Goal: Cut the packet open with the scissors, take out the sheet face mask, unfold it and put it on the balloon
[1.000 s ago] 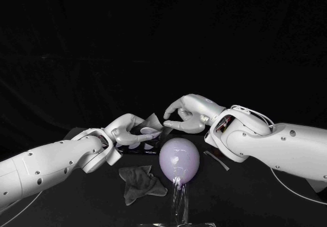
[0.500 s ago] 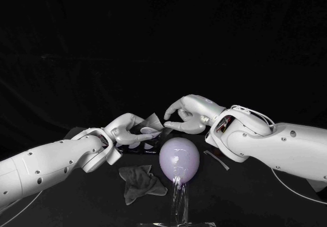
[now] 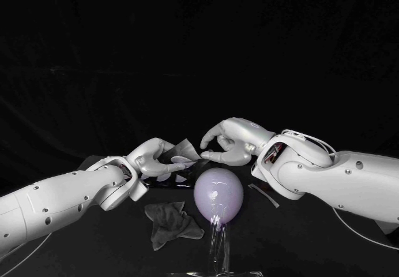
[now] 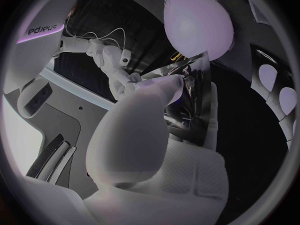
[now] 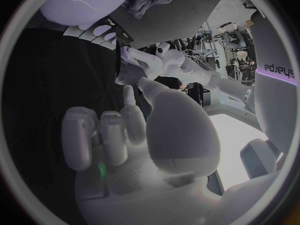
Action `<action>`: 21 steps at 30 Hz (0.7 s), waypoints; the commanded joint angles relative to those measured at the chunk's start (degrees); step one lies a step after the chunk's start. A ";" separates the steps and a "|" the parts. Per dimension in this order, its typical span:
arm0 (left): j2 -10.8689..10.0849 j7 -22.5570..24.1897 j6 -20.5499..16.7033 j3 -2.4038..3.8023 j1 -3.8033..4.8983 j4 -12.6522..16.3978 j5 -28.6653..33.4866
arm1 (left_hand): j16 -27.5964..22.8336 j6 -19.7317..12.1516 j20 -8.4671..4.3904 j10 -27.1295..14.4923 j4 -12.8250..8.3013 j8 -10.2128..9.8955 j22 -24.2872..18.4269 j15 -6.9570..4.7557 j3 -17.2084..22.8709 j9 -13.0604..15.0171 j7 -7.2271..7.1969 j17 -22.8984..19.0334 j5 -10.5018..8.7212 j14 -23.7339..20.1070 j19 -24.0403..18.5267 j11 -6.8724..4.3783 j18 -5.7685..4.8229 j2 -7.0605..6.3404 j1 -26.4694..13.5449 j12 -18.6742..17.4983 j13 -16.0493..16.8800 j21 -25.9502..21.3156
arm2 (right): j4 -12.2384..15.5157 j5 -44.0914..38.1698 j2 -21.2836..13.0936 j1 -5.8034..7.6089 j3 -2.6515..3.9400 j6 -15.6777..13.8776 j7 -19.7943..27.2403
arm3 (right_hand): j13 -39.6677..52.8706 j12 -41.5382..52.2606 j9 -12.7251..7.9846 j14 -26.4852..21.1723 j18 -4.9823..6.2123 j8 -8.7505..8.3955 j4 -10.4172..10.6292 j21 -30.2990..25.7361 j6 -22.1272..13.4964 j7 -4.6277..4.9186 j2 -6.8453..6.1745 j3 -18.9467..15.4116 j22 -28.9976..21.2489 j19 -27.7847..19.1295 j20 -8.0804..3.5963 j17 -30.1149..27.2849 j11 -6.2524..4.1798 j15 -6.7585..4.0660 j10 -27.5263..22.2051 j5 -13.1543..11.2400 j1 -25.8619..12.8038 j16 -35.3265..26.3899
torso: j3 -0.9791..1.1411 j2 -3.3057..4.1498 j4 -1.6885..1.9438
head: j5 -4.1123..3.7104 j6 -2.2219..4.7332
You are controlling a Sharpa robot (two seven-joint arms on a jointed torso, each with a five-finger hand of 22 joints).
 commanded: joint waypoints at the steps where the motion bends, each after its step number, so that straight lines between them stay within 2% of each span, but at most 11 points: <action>1: 0.16 1.13 -0.80 0.12 0.15 0.22 0.79 | -0.16 0.39 -0.01 0.96 -0.79 0.00 0.14 -0.37 0.35 0.28 -0.02 0.03 0.19 -0.16 -0.49 -0.50 0.58 0.60 -0.03 0.18 0.05 0.51 | 0.21 -1.59 -0.05 -0.06 -0.04 2.63 -0.91 | 6.38 -0.42 -0.06 5.54 -0.54 -0.26 -0.52 -0.32 0.43 0.07 -0.48 0.24 9.83 0.97 0.14 13.07 -0.01 -0.47 0.69 0.94 0.52 0.13 | -0.01 0.00 -0.02 | -0.03 -0.02; 5: 0.23 1.32 -1.03 0.12 0.15 0.43 0.76 | -0.26 0.35 0.04 0.93 -1.14 -0.14 0.24 -0.34 0.62 0.23 0.02 0.02 0.22 -0.25 -0.74 -0.45 0.56 0.47 -0.03 0.16 0.05 0.65 | 0.20 -2.10 0.03 -0.07 -0.07 3.42 -1.46 | 6.29 -0.62 -0.10 5.52 -0.53 -0.37 -0.92 -0.38 0.49 0.09 -0.76 0.64 9.83 0.94 0.14 13.01 -0.02 -0.47 0.59 2.35 0.94 0.10 | 0.01 0.00 -0.03 | -0.05 -0.12; 7: 0.25 1.32 -1.07 0.12 0.16 0.57 0.64 | -0.26 0.35 0.04 0.93 -1.14 -0.14 0.24 -0.34 0.62 0.23 0.02 0.02 0.22 -0.25 -0.74 -0.45 0.56 0.47 -0.03 0.16 0.05 0.65 | 0.12 -2.43 0.12 -0.08 -0.09 3.57 -1.78 | 6.30 -0.66 -0.12 5.51 -0.52 -0.44 -1.15 -0.42 0.62 0.10 -0.89 1.15 9.85 0.93 0.14 12.97 -0.01 -0.48 0.57 4.29 1.12 0.08 | 0.01 0.03 0.00 | -0.07 -0.11; 13: 0.29 1.28 -1.05 0.12 0.16 0.88 0.41 | -0.26 0.38 0.06 0.94 -1.24 -0.18 0.29 -0.34 0.70 0.22 0.05 0.03 0.22 -0.24 -0.80 -0.43 0.55 0.46 -0.06 0.18 0.06 0.73 | -0.17 -3.30 0.39 -0.11 -0.12 3.37 -2.89 | 6.36 -0.68 -0.12 5.51 -0.52 -0.50 -1.52 -0.47 0.91 0.04 -0.96 2.29 9.91 0.94 0.11 12.99 -0.09 -0.53 0.58 7.68 1.32 0.09 | -0.02 0.03 0.02 | -0.12 -0.09; 17: 0.32 1.27 -1.04 0.12 0.16 1.03 0.34 | -0.25 0.43 0.07 0.98 -1.34 -0.19 0.35 -0.34 0.78 0.21 0.06 0.05 0.22 -0.20 -0.86 -0.42 0.55 0.45 -0.10 0.20 0.08 0.81 | -0.47 -3.76 0.67 -0.13 -0.14 3.23 -3.67 | 6.39 -0.67 -0.09 5.51 -0.55 -0.47 -2.07 -0.37 1.08 -0.04 -0.68 3.27 10.02 1.04 0.06 12.98 -0.18 -0.60 0.60 8.00 1.97 0.08 | -0.02 0.02 -0.01 | -0.15 -0.12; 21: 0.34 1.26 -1.00 0.12 0.16 1.19 0.20 | -0.25 0.46 0.09 0.99 -1.37 -0.20 0.37 -0.33 0.82 0.21 0.07 0.07 0.22 -0.18 -0.88 -0.42 0.55 0.47 -0.14 0.21 0.08 0.85 | -0.74 -3.94 0.90 -0.15 -0.17 2.76 -4.06 | 6.47 -0.59 -0.06 5.53 -0.56 -0.46 -2.06 -0.38 1.19 0.00 -0.57 3.68 10.04 1.06 0.04 13.04 -0.14 -0.59 0.67 7.20 1.72 0.11 | -0.04 0.03 -0.03 | -0.16 -0.06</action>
